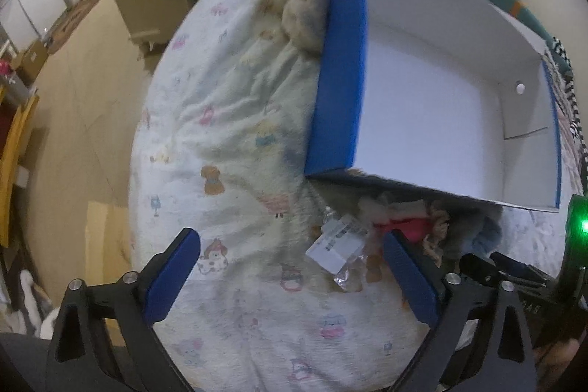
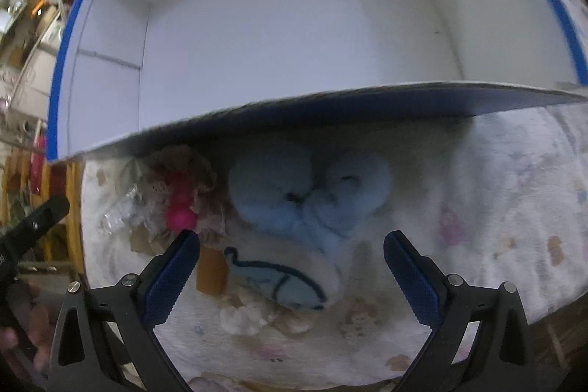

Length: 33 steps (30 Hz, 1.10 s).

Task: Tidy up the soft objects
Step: 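Grasp the light blue plush toy with the right tool while the left tool grasps the clear plastic bag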

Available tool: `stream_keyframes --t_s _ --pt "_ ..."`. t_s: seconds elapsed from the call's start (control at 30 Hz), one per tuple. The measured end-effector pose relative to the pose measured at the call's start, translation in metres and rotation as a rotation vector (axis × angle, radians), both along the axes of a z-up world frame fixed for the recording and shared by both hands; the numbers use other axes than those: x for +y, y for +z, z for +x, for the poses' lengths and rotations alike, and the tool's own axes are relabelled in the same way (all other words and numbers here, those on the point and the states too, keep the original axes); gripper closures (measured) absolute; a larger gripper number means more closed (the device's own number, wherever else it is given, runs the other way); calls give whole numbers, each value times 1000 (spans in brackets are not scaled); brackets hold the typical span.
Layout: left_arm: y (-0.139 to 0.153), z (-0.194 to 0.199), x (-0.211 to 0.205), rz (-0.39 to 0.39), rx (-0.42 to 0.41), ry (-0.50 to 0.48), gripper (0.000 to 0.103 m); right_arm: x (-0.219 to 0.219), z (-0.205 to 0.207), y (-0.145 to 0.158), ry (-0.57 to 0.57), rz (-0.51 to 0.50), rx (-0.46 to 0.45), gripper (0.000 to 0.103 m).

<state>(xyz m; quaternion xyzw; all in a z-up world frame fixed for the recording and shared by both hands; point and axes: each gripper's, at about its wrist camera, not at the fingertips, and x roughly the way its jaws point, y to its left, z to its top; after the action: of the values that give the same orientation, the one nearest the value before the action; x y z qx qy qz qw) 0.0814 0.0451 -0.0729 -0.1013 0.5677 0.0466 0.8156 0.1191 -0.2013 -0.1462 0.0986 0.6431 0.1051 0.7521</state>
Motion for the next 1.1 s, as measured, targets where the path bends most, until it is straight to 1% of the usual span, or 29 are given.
stream_keyframes --t_s 0.03,0.07,0.1,0.13,0.2,0.23,0.3,0.37,0.43,0.47,0.5,0.57,0.67,0.77,0.83,1.0,1.1 --pt "-3 1 1 -4 11 4 7 4 1 -2 11 -15 -3 0" --pt "-7 1 2 -11 27 7 8 7 1 -4 24 -30 -5 11" --pt "-11 3 3 -21 42 12 8 9 2 -6 31 -32 2 18" --pt "-14 4 4 -28 50 16 8 10 3 -9 34 -32 14 27" --pt "-20 7 2 -41 67 17 8 9 2 -13 29 -34 26 38" --pt "-23 10 1 -47 78 14 9 7 2 -13 25 -32 22 49" --pt "-33 17 -5 -64 114 -1 14 4 1 -8 14 -11 10 52" --pt "-45 23 -11 -70 154 -5 30 -1 -1 -1 12 14 -10 54" --pt "-57 30 -19 -82 201 -15 34 -5 -4 4 11 34 -26 55" --pt "-62 33 -21 -100 219 -8 42 -7 -5 6 4 38 -33 55" --pt "-63 35 -22 -117 224 3 45 -10 -7 7 -3 42 -36 55" --pt "-64 37 -25 -125 223 10 73 -21 -9 10 -21 51 -38 55" --pt "-59 38 -31 -115 204 -10 89 -25 -12 9 -36 52 -44 56" --pt "-52 35 -40 -122 179 -51 94 -27 -9 12 -34 68 -59 58" --pt "-46 32 -43 -120 160 -66 95 -35 -8 18 -34 81 -68 59" --pt "-21 18 -37 -112 98 -73 97 -56 -15 26 -61 119 -73 59" --pt "-13 7 -29 -109 65 -67 97 -69 -23 32 -78 152 -82 59"
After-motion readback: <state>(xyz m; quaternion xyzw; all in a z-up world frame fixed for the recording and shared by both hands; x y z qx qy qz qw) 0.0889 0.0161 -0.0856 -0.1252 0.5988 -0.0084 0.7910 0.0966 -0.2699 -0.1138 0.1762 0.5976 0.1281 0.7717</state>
